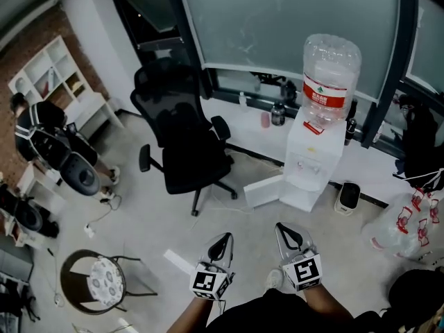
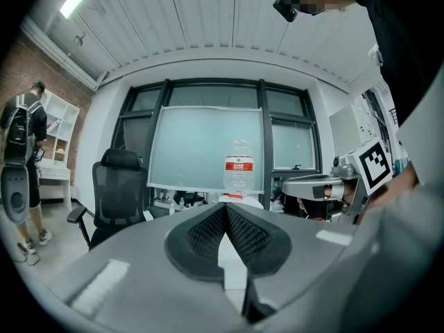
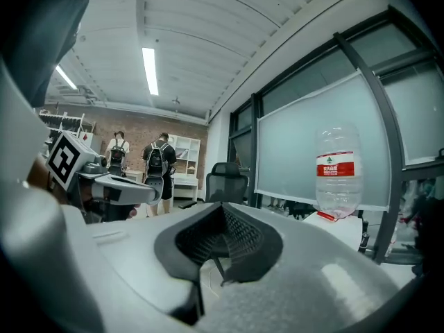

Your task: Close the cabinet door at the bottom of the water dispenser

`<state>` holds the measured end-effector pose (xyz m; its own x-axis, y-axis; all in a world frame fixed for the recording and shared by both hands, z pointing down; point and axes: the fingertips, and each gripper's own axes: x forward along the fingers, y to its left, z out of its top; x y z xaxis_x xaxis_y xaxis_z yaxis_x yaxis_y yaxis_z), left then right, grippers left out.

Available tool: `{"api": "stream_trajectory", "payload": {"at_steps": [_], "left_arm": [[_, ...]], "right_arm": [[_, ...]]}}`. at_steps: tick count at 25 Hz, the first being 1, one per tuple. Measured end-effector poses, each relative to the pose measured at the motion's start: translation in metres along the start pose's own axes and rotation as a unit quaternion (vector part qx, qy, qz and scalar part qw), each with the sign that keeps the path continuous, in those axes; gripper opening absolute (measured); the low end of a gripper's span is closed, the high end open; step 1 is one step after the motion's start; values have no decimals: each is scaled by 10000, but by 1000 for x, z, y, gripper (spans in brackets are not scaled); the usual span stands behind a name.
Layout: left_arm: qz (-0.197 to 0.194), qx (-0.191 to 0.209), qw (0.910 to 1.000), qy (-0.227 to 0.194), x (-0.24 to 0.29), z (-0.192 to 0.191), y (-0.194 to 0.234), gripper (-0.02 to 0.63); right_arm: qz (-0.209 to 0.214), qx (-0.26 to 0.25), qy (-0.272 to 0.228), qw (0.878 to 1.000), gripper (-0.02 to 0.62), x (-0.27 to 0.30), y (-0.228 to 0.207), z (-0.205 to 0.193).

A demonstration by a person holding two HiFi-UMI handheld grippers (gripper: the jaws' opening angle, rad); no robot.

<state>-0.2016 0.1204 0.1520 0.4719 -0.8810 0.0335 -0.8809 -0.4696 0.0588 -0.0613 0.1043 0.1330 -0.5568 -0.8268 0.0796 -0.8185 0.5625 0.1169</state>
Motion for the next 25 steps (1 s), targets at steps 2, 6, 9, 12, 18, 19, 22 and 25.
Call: {"api": "stream_trajectory", "payload": {"at_steps": [2, 6, 9, 12, 18, 19, 22, 25], "left_arm": [[7, -3, 10000, 17, 17, 0, 2, 20], [-2, -2, 9999, 120, 47, -5, 6, 20], [28, 9, 9999, 155, 69, -7, 8, 20], [86, -8, 9998, 192, 86, -6, 9, 20], [165, 48, 9995, 267, 106, -6, 14, 20], [169, 40, 9994, 301, 108, -5, 14, 20], [138, 41, 9993, 338, 115, -6, 16, 20], [55, 52, 9995, 309, 123, -7, 22, 20]], "right_arm": [[53, -71, 52, 9999, 2, 11, -13, -1], [93, -50, 166, 9998, 2, 31, -36, -4], [136, 59, 198, 9997, 2, 42, -53, -9], [228, -18, 244, 9994, 2, 50, -66, -14], [245, 87, 136, 9996, 2, 64, -85, -18], [220, 116, 118, 9996, 2, 65, -88, -19], [196, 143, 141, 9996, 2, 71, -94, -20], [156, 184, 111, 9996, 2, 80, -99, -22]]}}
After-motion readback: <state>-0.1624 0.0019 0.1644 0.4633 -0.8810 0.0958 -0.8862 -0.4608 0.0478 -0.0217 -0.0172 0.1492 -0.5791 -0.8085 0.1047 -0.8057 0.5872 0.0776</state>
